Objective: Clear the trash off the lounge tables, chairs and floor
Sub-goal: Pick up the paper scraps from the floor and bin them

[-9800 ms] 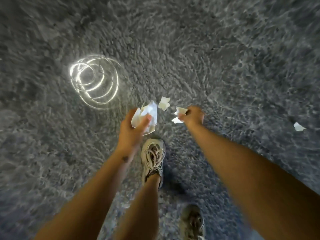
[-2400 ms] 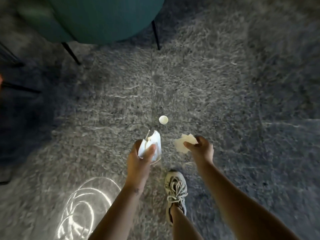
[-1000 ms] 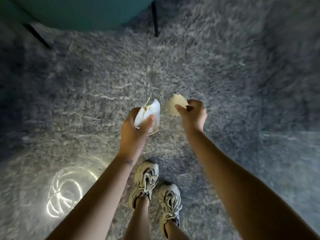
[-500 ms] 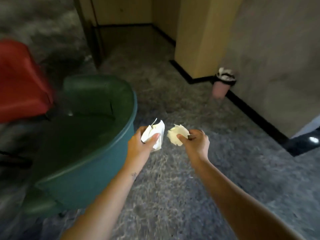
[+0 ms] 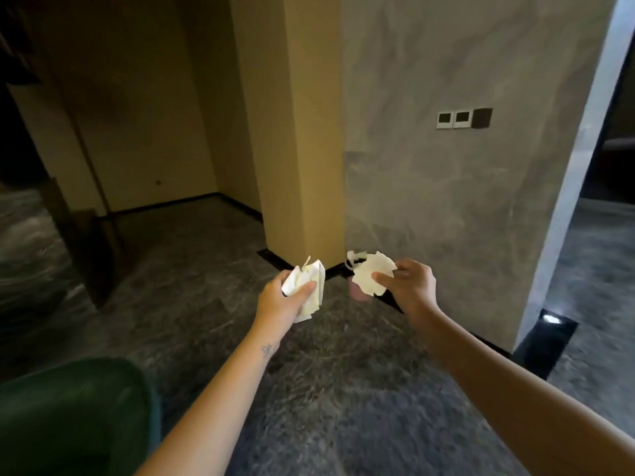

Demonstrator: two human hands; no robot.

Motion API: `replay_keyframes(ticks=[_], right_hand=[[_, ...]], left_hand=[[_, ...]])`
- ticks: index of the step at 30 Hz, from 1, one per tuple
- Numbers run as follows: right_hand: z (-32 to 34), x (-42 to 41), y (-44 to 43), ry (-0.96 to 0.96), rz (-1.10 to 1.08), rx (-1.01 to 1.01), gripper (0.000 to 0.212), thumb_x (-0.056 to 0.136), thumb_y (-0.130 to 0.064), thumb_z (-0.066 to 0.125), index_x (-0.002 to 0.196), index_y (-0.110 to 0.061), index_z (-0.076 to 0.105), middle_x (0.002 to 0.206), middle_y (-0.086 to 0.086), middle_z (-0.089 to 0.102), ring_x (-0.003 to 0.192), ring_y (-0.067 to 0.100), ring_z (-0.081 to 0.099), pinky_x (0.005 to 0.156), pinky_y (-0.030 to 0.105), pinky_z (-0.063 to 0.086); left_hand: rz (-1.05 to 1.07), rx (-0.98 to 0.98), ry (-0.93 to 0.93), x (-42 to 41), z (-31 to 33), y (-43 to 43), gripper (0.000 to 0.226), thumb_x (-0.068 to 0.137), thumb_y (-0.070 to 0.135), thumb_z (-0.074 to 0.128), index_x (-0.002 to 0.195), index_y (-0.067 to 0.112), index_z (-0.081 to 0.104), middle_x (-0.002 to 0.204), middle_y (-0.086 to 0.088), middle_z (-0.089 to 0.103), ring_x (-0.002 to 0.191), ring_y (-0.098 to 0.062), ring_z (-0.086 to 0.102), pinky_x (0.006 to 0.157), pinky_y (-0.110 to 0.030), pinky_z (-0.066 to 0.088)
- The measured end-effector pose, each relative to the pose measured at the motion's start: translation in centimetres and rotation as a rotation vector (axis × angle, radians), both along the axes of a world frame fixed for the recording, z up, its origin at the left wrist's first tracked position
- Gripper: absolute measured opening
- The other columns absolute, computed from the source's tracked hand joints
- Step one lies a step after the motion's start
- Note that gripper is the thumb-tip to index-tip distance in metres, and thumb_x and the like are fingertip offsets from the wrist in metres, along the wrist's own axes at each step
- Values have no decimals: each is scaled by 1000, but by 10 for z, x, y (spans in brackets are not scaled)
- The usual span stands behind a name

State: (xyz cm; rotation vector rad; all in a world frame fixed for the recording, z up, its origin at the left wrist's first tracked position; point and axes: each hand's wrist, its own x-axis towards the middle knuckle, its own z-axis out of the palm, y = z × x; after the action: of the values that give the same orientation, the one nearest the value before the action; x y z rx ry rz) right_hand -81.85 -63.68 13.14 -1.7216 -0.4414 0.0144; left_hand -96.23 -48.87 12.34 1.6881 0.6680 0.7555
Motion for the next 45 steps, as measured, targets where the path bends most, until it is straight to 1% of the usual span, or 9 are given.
replay_keyframes(ticks=[6, 13, 16, 20, 25, 33, 38, 41, 45], right_hand=[[36, 144, 58, -17, -14, 43, 20, 69, -12, 79, 66, -19, 60, 67, -7, 58, 59, 3, 52, 43, 14, 35], [40, 273, 157, -30, -22, 36, 22, 67, -14, 80, 65, -22, 60, 64, -11, 60, 59, -1, 53, 44, 10, 36], [29, 329, 207, -29, -45, 33, 18, 66, -15, 80, 65, -19, 63, 68, -3, 64, 62, 10, 58, 53, 21, 45], [24, 398, 273, -29, -70, 36, 15, 67, -14, 80, 74, -14, 66, 66, -5, 61, 59, 5, 55, 48, 18, 36], [31, 502, 381, -14, -115, -14, 17, 71, -16, 78, 74, -11, 63, 70, 0, 60, 67, 16, 55, 50, 21, 40], [12, 671, 472, 28, -214, -13, 15, 73, -12, 77, 75, -13, 63, 72, 2, 61, 60, 7, 53, 44, 13, 34], [-10, 791, 541, 29, -222, 50, 14, 75, -10, 75, 79, -8, 63, 80, 7, 63, 69, 15, 57, 54, 20, 41], [-11, 872, 581, 16, -243, 68, 14, 75, -10, 75, 76, -11, 61, 80, 7, 63, 70, 16, 58, 58, 22, 44], [-4, 969, 630, 12, -294, 65, 16, 71, -11, 78, 76, -8, 63, 80, 9, 63, 72, 21, 58, 63, 27, 43]], left_hand=[[5, 35, -47, 150, 44, 65, 43, 84, 32, 67, 123, 19, 54, 106, 1, 60, 93, -13, 59, 74, -30, 52], [21, 51, -53, 282, 54, 161, 49, 85, 31, 66, 129, 15, 51, 111, -1, 60, 85, -7, 58, 49, -11, 46], [2, 49, -58, 339, 47, 212, 42, 85, 30, 66, 122, 16, 54, 98, 5, 59, 79, -4, 56, 43, -6, 42], [-54, 50, -56, 410, 41, 285, 27, 85, 29, 67, 108, 20, 57, 89, 8, 59, 77, -5, 58, 42, -8, 42], [-103, 32, -46, 519, 53, 405, 19, 82, 32, 69, 97, 27, 57, 91, 7, 64, 83, -12, 63, 63, -25, 52], [-220, 1, -66, 703, 41, 512, 17, 82, 24, 71, 95, 25, 59, 82, 15, 62, 76, -2, 59, 58, -17, 46], [-289, -48, -48, 831, 18, 566, 28, 81, 27, 70, 106, 20, 59, 98, -5, 67, 90, -26, 66, 74, -37, 57], [-309, -48, -16, 920, 22, 605, 34, 83, 26, 69, 113, 17, 58, 97, -6, 66, 86, -26, 66, 61, -30, 57], [-321, 7, 4, 1017, 31, 658, 44, 84, 26, 68, 125, 14, 56, 109, -9, 65, 94, -27, 64, 77, -38, 56]])
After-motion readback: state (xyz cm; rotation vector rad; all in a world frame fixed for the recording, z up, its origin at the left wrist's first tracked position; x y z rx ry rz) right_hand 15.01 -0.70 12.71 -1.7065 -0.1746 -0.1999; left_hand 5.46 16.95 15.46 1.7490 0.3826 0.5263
